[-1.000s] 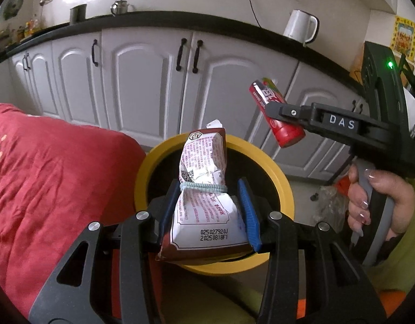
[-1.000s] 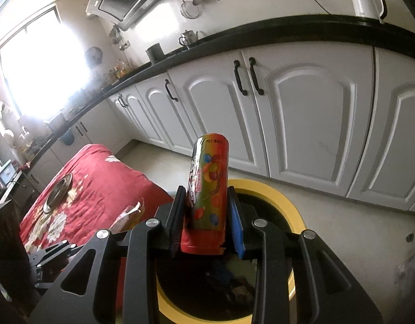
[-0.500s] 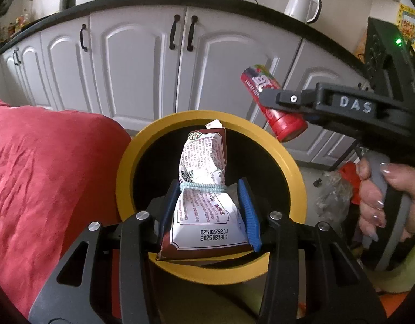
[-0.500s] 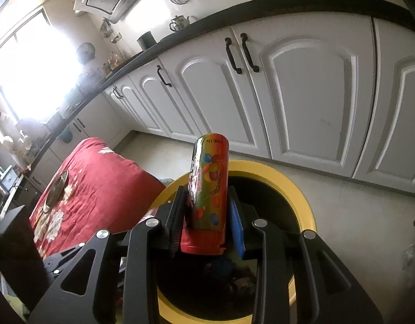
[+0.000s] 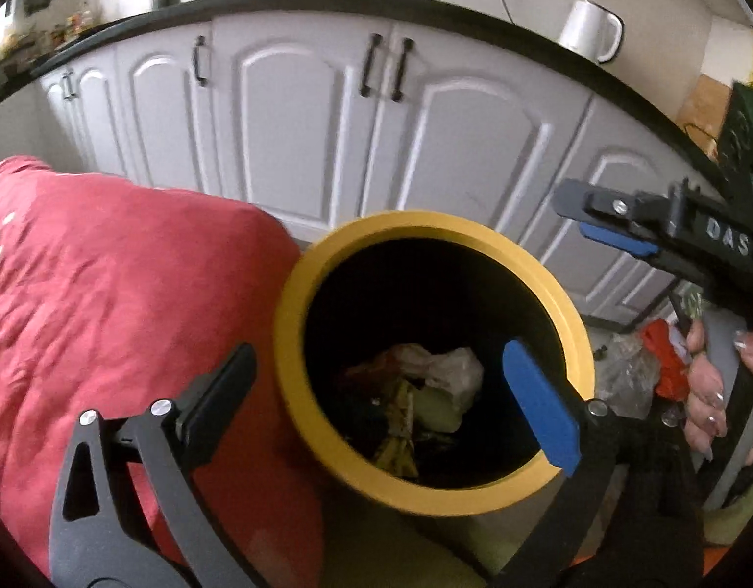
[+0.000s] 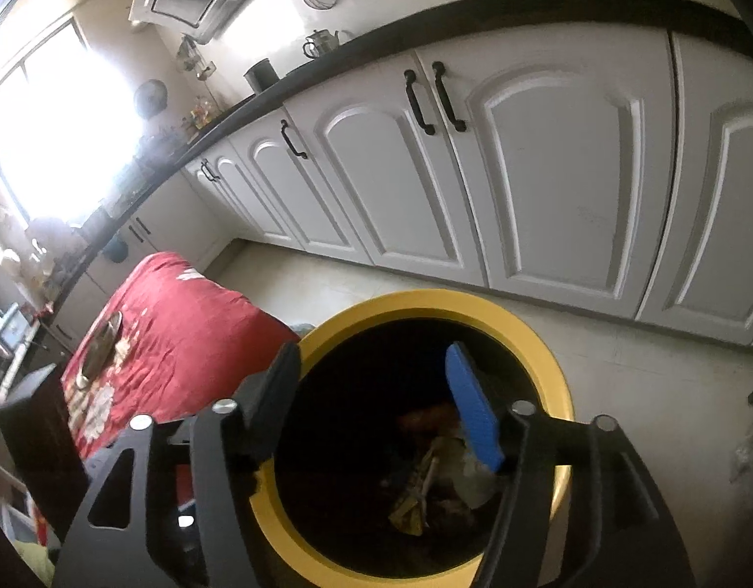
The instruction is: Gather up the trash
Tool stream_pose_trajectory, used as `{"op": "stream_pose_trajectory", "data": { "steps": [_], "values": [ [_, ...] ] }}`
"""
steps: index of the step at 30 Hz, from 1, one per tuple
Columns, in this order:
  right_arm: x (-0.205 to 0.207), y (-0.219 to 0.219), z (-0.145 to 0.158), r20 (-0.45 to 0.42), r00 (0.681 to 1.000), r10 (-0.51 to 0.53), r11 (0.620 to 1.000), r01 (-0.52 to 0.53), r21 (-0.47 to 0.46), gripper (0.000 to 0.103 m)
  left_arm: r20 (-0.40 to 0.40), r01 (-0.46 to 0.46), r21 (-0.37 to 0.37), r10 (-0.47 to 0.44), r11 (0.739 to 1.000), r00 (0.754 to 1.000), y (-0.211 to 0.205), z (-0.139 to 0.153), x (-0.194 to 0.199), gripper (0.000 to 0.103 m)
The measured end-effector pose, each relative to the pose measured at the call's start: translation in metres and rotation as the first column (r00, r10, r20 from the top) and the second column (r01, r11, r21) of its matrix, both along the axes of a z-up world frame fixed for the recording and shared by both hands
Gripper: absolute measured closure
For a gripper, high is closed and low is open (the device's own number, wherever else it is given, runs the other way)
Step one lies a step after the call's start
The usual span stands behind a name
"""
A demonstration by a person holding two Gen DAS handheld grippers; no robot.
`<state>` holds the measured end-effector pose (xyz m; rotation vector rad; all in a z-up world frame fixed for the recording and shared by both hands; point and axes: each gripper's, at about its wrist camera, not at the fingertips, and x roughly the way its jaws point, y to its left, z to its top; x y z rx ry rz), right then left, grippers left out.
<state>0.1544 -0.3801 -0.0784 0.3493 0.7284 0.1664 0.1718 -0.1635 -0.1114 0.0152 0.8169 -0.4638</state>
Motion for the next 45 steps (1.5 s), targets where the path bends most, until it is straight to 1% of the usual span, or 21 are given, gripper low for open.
{"op": "stream_pose_trajectory", "data": {
  "steps": [2,3,5,6,7,9,13,16,19,21,24,26,28,31,34,37,40,42,45],
  "values": [
    [-0.004,0.008,0.006,0.008,1.0,-0.006,1.0,0.006,-0.018,0.027,0.013,-0.038,-0.001,0.038,0.999,0.999,0.013,0.006,-0.001,0.011],
    [-0.007,0.013,0.009,0.012,1.0,-0.005,1.0,0.005,-0.028,0.025,0.018,-0.061,-0.009,0.061,0.998,0.998,0.023,0.01,-0.003,0.011],
    [-0.011,0.025,0.016,0.027,1.0,0.013,0.999,-0.012,-0.05,0.016,0.02,-0.097,-0.026,0.097,0.995,0.995,0.037,0.016,-0.003,0.011],
    [-0.013,0.029,0.019,0.037,0.999,0.024,0.998,-0.022,-0.059,0.015,0.023,-0.116,-0.031,0.117,0.993,0.993,0.044,0.019,-0.004,0.011],
    [-0.017,0.038,0.025,0.053,0.998,0.039,0.997,-0.035,-0.075,0.011,0.032,-0.139,-0.037,0.14,0.99,0.99,0.054,0.024,-0.006,0.011],
    [-0.028,0.056,0.033,0.08,0.996,0.05,0.993,-0.04,-0.114,0.007,0.06,-0.178,-0.038,0.18,0.983,0.982,0.072,0.034,-0.013,0.011],
    [-0.048,0.094,0.036,0.089,0.99,0.112,0.979,-0.095,-0.181,0.007,0.1,-0.241,-0.055,0.245,0.969,0.964,0.101,0.05,-0.025,0.011],
    [-0.065,0.121,0.038,0.105,0.98,0.166,0.967,-0.141,-0.214,0.007,0.133,-0.276,-0.064,0.282,0.959,0.95,0.119,0.062,-0.038,0.011],
    [-0.083,0.137,0.044,0.161,0.969,0.188,0.961,-0.148,-0.235,0.007,0.162,-0.291,-0.067,0.298,0.954,0.941,0.133,0.069,-0.052,0.011],
    [-0.096,0.144,0.048,0.221,0.957,0.186,0.959,-0.128,-0.252,0.007,0.184,-0.305,-0.069,0.313,0.95,0.932,0.14,0.073,-0.063,0.011],
    [-0.111,0.147,0.052,0.284,0.945,0.163,0.963,-0.089,-0.254,0.007,0.217,-0.321,-0.076,0.33,0.944,0.919,0.147,0.076,-0.08,0.011],
    [-0.118,0.147,0.053,0.309,0.939,0.152,0.965,-0.073,-0.253,0.006,0.262,-0.334,-0.068,0.34,0.94,0.903,0.148,0.077,-0.091,0.011],
    [-0.125,0.147,0.054,0.332,0.932,0.147,0.965,-0.061,-0.254,0.006,0.309,-0.357,-0.069,0.36,0.932,0.88,0.149,0.078,-0.104,0.011],
    [-0.136,0.147,0.057,0.377,0.915,0.143,0.964,-0.043,-0.261,0.006,0.347,-0.358,-0.076,0.361,0.931,0.866,0.149,0.079,-0.118,0.011],
    [-0.144,0.145,0.058,0.412,0.903,0.122,0.965,-0.012,-0.261,0.007,0.393,-0.358,-0.064,0.353,0.932,0.849,0.146,0.08,-0.13,0.011],
    [-0.153,0.143,0.058,0.442,0.891,0.105,0.963,0.019,-0.267,0.007,0.403,-0.345,-0.085,0.348,0.935,0.846,0.148,0.081,-0.137,0.011],
    [-0.157,0.146,0.058,0.472,0.875,0.111,0.96,0.029,-0.278,0.006,0.41,-0.333,-0.096,0.342,0.938,0.845,0.145,0.08,-0.144,0.011],
    [-0.158,0.148,0.057,0.478,0.87,0.117,0.958,0.028,-0.287,0.006,0.408,-0.323,-0.102,0.335,0.941,0.849,0.145,0.079,-0.145,0.011],
    [-0.157,0.148,0.056,0.472,0.873,0.123,0.956,0.024,-0.293,0.006,0.402,-0.318,-0.106,0.333,0.942,0.853,0.143,0.078,-0.146,0.011]
  ]
}}
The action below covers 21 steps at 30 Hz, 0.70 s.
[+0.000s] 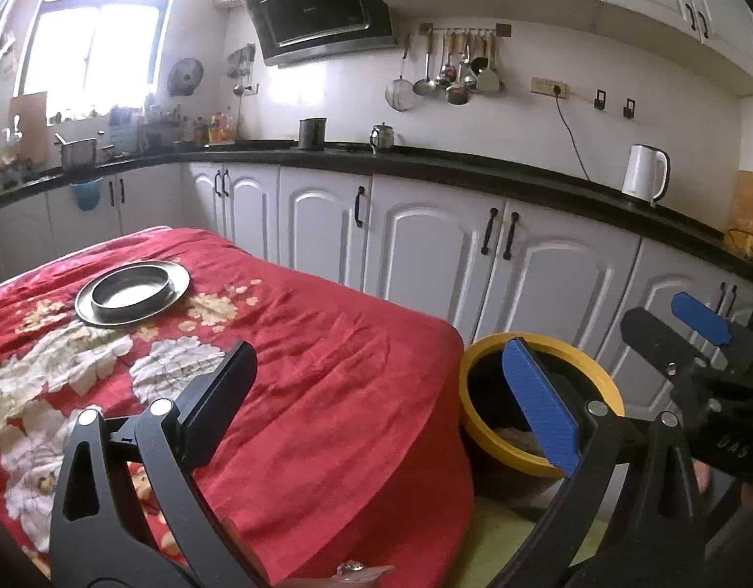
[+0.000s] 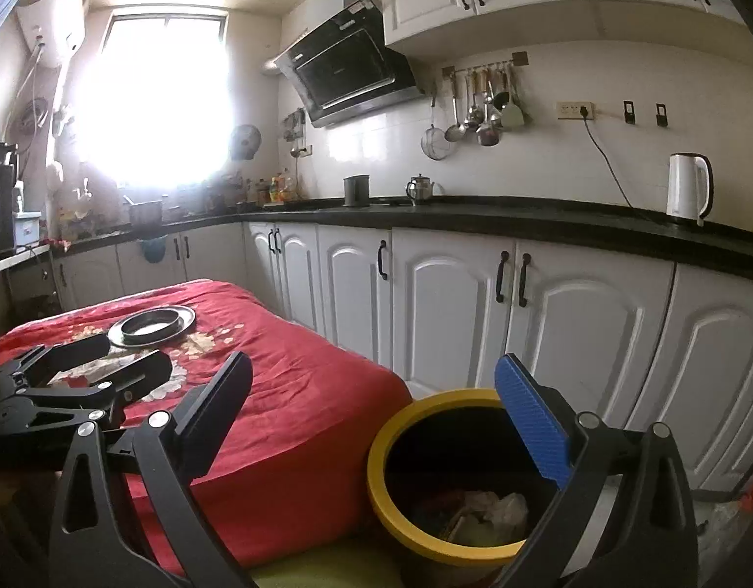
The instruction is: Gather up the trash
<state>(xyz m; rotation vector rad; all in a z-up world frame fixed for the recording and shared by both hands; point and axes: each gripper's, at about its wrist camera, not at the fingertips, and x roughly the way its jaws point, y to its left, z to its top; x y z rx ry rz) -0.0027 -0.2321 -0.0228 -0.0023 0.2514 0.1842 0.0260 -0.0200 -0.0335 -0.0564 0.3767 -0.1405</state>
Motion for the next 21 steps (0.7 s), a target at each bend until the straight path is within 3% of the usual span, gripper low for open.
{"op": "stream_pose_trajectory", "data": {
  "steps": [21],
  "values": [
    [0.0017,0.0037,-0.0059,-0.027,1.0,-0.001,1.0,0.001,0.002,0.006,0.006,0.009,-0.005,-0.009,1.0,1.0,-0.0011,0.0001,-0.0038,0.011]
  ]
}}
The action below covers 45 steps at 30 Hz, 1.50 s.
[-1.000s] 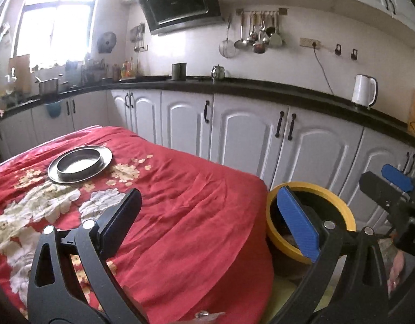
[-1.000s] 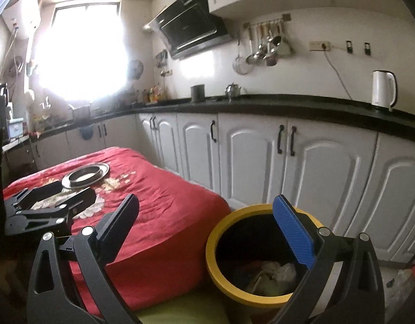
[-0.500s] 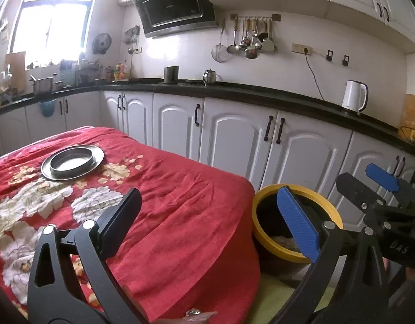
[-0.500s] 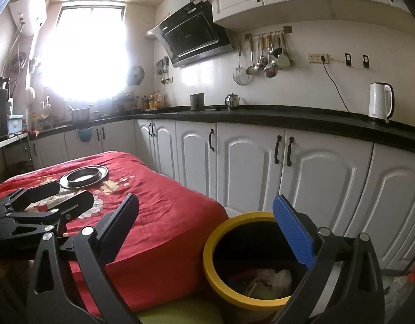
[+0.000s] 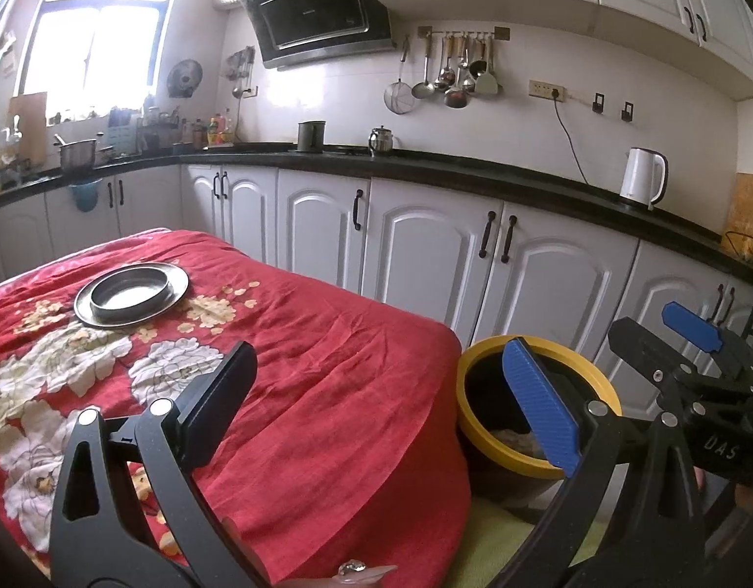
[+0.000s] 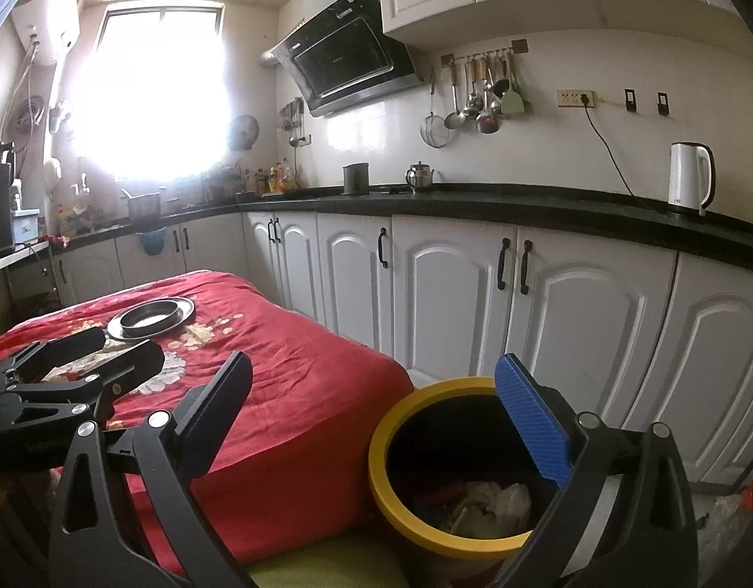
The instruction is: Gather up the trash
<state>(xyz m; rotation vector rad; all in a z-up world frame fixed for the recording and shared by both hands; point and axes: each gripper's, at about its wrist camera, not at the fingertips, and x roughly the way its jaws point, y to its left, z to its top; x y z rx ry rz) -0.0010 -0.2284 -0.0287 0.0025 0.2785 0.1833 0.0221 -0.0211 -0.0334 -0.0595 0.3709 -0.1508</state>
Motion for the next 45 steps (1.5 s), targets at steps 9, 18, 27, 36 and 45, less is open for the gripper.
{"op": "stream_pose_trajectory", "data": {
  "steps": [9,18,27,36,45],
  "values": [
    [-0.0026,0.0037,-0.0007,0.002,1.0,0.002,1.0,-0.002,0.002,0.006,0.001,-0.002,-0.001,0.002,1.0,1.0,0.0006,0.0003,-0.0007,0.011],
    [-0.0027,0.0033,-0.0002,0.003,1.0,0.003,1.0,-0.003,0.002,0.006,0.002,-0.005,-0.002,0.005,1.0,1.0,0.0011,0.0005,-0.0002,0.011],
    [-0.0021,0.0025,0.0001,0.004,1.0,0.004,1.0,-0.004,0.002,0.006,0.001,-0.004,-0.002,0.004,1.0,1.0,0.0017,0.0003,0.0,0.011],
    [-0.002,0.0024,0.0002,0.003,1.0,0.003,1.0,-0.003,0.002,0.006,0.002,-0.004,-0.003,0.004,1.0,1.0,0.0026,0.0007,0.0003,0.011],
    [-0.0021,0.0038,0.0,0.002,1.0,0.006,1.0,-0.006,0.001,0.006,0.002,-0.003,-0.004,0.003,1.0,1.0,0.0024,0.0005,0.0002,0.011]
  ]
}}
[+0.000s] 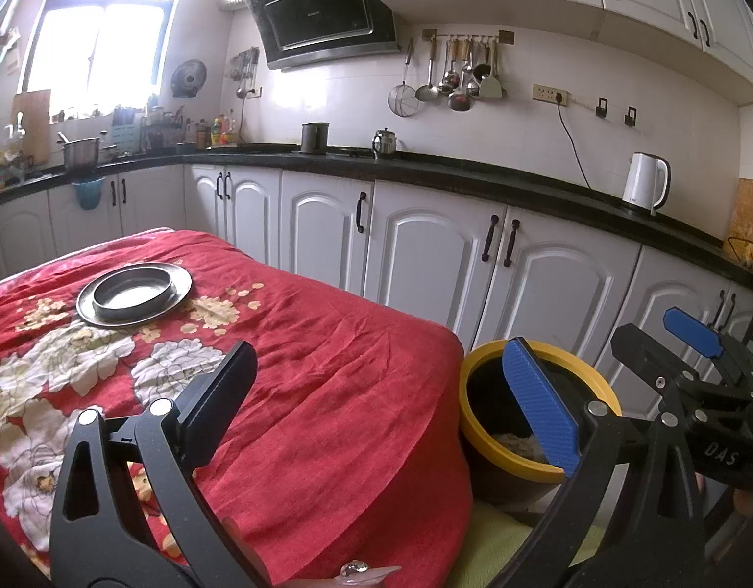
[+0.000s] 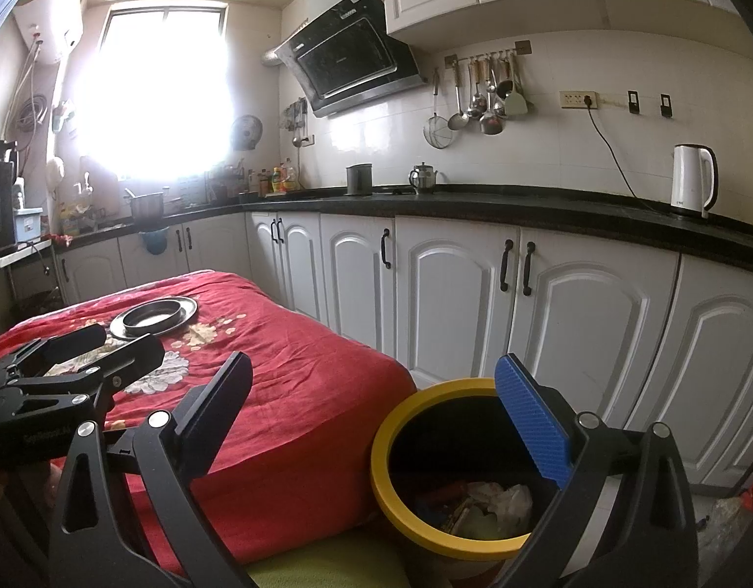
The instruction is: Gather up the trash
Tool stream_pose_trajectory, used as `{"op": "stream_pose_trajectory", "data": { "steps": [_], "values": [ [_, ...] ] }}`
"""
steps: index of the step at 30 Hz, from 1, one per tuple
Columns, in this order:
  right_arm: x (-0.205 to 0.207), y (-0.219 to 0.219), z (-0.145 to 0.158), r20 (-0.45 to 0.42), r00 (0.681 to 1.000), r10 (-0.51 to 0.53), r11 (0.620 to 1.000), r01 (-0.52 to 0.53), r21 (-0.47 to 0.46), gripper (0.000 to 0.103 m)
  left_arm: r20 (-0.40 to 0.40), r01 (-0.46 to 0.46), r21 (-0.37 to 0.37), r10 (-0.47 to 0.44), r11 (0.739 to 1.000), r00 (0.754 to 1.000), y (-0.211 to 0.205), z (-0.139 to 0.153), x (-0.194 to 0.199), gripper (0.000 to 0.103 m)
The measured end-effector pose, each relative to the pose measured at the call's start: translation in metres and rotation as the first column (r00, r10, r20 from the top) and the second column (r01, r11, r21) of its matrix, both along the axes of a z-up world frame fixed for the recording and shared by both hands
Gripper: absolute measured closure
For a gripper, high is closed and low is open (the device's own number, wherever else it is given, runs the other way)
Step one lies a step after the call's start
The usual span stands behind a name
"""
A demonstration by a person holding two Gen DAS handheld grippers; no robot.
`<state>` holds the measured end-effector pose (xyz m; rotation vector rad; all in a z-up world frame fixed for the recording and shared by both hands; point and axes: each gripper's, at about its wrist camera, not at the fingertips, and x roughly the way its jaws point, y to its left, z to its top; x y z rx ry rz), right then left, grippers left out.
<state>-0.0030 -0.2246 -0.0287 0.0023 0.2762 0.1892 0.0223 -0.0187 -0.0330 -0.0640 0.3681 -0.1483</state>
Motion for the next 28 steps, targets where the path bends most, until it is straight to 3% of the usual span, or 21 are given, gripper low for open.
{"op": "stream_pose_trajectory", "data": {
  "steps": [9,15,18,20,21,23,24,25,27,28],
  "values": [
    [0.0,0.001,0.0,-0.001,1.0,0.001,1.0,-0.001,-0.004,0.006,0.008,-0.015,0.023,0.015,1.0,1.0,-0.002,0.0,0.0,0.011],
    [-0.001,0.005,0.003,0.006,1.0,0.01,1.0,-0.01,-0.015,0.006,-0.028,-0.035,0.002,0.035,0.999,0.999,0.002,-0.002,0.002,0.011],
    [0.007,0.011,0.012,-0.014,0.999,0.038,0.999,-0.038,0.014,0.006,-0.08,-0.106,-0.043,0.103,0.993,0.991,0.027,-0.003,0.0,0.011],
    [0.015,0.024,0.018,-0.027,0.994,0.11,0.994,-0.11,0.025,0.006,-0.131,-0.179,-0.072,0.169,0.981,0.977,0.054,-0.006,-0.003,0.011],
    [0.021,0.042,0.022,-0.041,0.986,0.165,0.986,-0.164,0.022,0.006,-0.158,-0.233,-0.075,0.219,0.97,0.963,0.071,-0.008,-0.006,0.011],
    [0.032,0.076,0.025,-0.078,0.959,0.273,0.962,-0.271,0.033,0.006,-0.208,-0.374,-0.058,0.355,0.925,0.911,0.116,-0.012,-0.019,0.011],
    [0.039,0.1,0.025,-0.115,0.932,0.343,0.939,-0.341,0.035,0.006,-0.222,-0.472,-0.025,0.456,0.881,0.862,0.145,-0.015,-0.031,0.011],
    [0.048,0.138,0.022,-0.181,0.883,0.433,0.9,-0.434,0.035,0.006,-0.235,-0.534,-0.002,0.519,0.845,0.822,0.166,-0.018,-0.038,0.011],
    [0.055,0.207,0.014,-0.26,0.777,0.573,0.812,-0.581,0.054,0.006,-0.285,-0.672,0.035,0.652,0.739,0.702,0.217,-0.027,-0.059,0.011],
    [0.056,0.238,0.007,-0.309,0.724,0.617,0.77,-0.637,0.047,0.006,-0.315,-0.737,0.049,0.71,0.675,0.63,0.243,-0.032,-0.07,0.011]
  ]
}}
